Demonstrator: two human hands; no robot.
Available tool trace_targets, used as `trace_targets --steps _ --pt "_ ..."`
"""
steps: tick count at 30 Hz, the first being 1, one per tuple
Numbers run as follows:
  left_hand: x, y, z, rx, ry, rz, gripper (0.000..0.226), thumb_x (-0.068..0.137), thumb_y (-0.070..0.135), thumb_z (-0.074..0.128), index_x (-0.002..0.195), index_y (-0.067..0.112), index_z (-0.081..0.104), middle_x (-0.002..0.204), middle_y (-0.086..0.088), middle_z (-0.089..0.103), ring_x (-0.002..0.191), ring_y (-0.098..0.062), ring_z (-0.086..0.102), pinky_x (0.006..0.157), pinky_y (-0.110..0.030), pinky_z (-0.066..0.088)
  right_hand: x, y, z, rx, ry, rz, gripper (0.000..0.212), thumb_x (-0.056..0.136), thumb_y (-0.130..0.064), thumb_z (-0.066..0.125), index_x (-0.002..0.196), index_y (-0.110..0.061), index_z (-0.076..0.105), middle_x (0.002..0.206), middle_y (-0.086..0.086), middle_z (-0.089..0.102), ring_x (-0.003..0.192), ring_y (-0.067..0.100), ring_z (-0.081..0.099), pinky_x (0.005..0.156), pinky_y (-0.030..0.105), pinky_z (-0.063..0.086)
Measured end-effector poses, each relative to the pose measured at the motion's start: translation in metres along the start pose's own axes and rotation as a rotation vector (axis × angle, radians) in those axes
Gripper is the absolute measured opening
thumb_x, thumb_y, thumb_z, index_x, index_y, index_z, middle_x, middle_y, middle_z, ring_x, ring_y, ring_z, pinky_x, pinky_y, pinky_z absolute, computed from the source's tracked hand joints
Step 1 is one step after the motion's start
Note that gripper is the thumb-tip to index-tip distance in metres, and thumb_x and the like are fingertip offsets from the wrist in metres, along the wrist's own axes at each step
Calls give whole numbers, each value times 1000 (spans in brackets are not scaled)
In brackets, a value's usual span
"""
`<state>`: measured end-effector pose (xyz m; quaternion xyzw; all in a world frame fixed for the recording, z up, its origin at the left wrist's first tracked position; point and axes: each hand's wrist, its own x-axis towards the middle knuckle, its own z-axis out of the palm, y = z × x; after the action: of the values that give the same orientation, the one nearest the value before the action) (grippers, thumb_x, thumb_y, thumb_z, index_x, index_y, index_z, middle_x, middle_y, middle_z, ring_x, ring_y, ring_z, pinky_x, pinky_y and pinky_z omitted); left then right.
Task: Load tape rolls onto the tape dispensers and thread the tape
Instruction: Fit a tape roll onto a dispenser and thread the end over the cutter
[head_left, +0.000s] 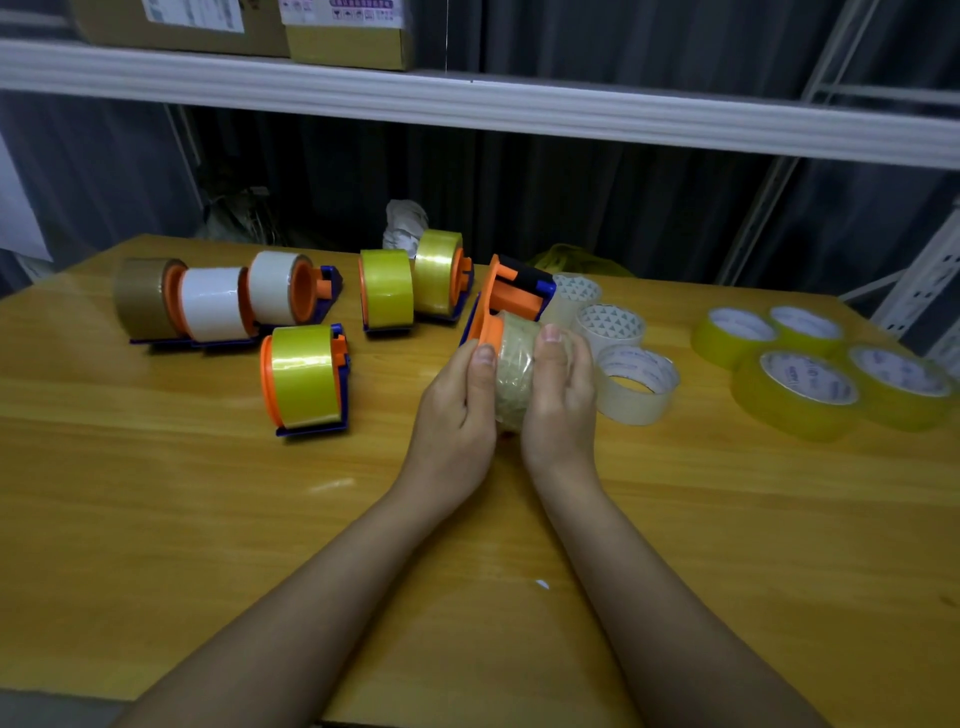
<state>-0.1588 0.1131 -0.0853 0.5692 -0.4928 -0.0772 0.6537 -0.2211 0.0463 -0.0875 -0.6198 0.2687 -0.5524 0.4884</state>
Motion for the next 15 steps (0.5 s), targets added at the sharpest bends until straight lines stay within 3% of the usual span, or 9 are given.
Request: trace_targets --steps 4,9,13,15 --pt "1 4 -1 -44 12 -39 37 98 28 30 99 1 55 87 -21 61 77 -31 59 66 -46 49 0 1 3 -35 19 -92 36 96 -39 42 102 -6 55 75 -12 56 68 -2 54 64 14 42" --pt "2 10 -1 -75 0 -36 37 99 28 29 99 1 56 89 -20 61 80 -29 60 66 -40 50 0 -1 2 -60 26 -200 50 90 -48 40 110 -5 54 90 -3 59 80 2 57 69 16 45" --pt "2 14 -2 -92 15 39 26 102 15 28 95 16 53 81 2 59 74 1 60 61 -12 46 -1 -3 2 -91 38 -251 53 90 -50 41 118 -6 51 105 8 61 95 22 61 79 42 52" --pt "0 15 -2 -94 16 63 27 102 12 27 94 19 52 80 6 57 72 5 58 62 -9 44 1 -2 0 -88 8 -268 51 91 -49 43 118 -8 50 106 8 59 95 24 60 78 46 52"
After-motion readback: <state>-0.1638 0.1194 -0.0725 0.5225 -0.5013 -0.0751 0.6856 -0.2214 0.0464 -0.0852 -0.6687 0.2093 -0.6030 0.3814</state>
